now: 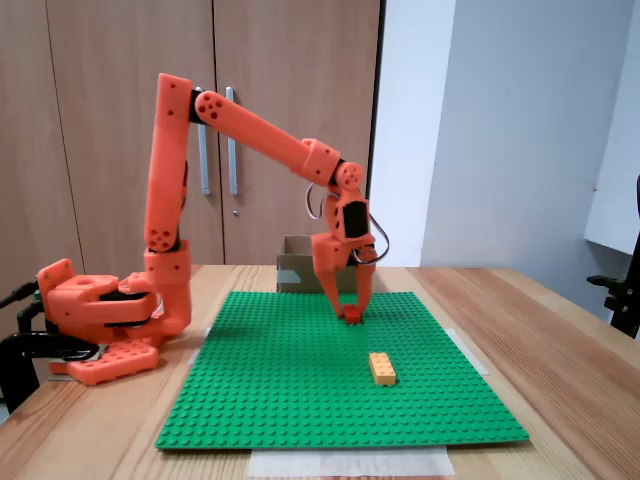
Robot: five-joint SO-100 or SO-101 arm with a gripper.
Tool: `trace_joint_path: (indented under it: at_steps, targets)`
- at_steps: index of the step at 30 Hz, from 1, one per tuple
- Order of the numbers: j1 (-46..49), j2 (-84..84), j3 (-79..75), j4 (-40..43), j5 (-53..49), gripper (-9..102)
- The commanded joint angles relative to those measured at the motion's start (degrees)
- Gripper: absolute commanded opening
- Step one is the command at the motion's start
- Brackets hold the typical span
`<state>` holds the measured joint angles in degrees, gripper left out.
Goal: Pick the red lego block and put it in the box.
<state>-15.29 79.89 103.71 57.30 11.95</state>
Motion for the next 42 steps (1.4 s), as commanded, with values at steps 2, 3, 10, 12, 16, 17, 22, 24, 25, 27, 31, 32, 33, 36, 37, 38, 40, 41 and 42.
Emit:
trace_joint_path:
  at_steps: [2,3,10,12,16,17,22,24,25,27,31,32,33,36,37,38,40,41,42]
  targets:
    - [1.05,0.26,-1.85,0.35,0.09,10]
    - [1.05,0.26,-1.85,0.35,0.09,9]
    - [0.88,0.26,-1.85,0.44,-0.18,6]
    - [0.88,0.53,-1.85,0.44,-0.26,5]
    - [1.05,1.85,-1.85,0.79,-0.53,3]
    - [1.14,2.55,-1.76,0.88,-0.62,3]
    - [1.85,5.62,-1.05,1.23,-0.62,3]
    - [1.93,7.12,-0.62,1.32,-0.62,3]
    - [1.93,7.82,-0.44,1.49,-0.62,3]
    - [1.85,10.63,0.97,1.23,-0.53,3]
    - [1.49,13.18,1.32,1.85,-0.53,3]
    - [1.49,13.97,1.32,2.20,-0.62,3]
    - [1.41,14.77,1.32,2.46,-0.70,3]
    - [1.05,17.05,1.32,3.60,-1.05,3]
    - [0.70,17.75,1.23,4.13,-1.32,3]
    - [0.44,18.46,1.14,4.75,-1.41,3]
    - [-0.44,19.69,1.05,5.71,-1.58,3]
    - [-0.88,20.21,1.05,6.15,-1.76,3]
    - [-1.32,21.01,1.05,6.68,-2.11,3]
